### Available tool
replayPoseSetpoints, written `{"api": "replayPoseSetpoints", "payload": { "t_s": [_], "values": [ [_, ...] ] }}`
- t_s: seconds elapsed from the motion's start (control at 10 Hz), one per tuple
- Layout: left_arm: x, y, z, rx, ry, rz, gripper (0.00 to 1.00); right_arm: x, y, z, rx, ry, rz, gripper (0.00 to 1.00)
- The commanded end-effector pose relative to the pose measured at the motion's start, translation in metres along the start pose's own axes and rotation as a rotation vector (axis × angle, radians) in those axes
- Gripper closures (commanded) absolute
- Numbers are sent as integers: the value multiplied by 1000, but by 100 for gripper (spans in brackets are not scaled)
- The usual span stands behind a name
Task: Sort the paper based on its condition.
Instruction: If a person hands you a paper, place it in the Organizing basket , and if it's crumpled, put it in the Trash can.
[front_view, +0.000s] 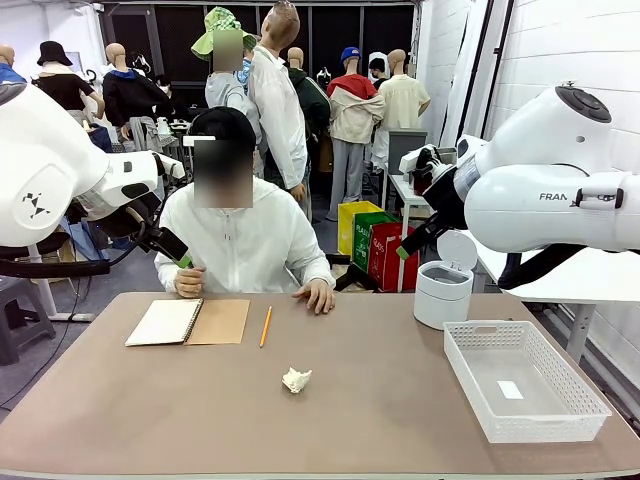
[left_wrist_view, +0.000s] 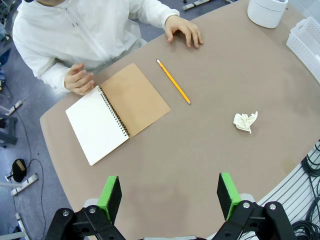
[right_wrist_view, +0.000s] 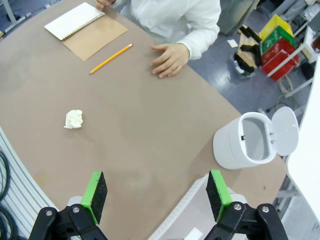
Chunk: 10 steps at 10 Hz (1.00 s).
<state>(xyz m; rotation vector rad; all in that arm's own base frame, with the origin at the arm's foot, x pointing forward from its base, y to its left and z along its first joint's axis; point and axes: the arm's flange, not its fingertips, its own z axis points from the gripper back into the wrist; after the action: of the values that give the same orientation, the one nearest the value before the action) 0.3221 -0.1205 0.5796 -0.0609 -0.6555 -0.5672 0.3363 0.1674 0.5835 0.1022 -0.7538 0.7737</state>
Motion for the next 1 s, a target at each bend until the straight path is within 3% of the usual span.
{"api": "replayPoseSetpoints", "payload": {
  "t_s": [0.0,0.3,0.6,0.9],
  "values": [
    [0,0,-1,-1,-2,3,0,0,0,-1,5,-1,-2,0],
    [0,0,-1,-1,-2,3,0,6,4,-3,11,11,4,0],
    [0,0,-1,-1,-2,3,0,28,37,-24,64,64,35,0],
    [0,0,-1,-1,-2,3,0,42,84,-69,128,144,67,0]
  ]
}}
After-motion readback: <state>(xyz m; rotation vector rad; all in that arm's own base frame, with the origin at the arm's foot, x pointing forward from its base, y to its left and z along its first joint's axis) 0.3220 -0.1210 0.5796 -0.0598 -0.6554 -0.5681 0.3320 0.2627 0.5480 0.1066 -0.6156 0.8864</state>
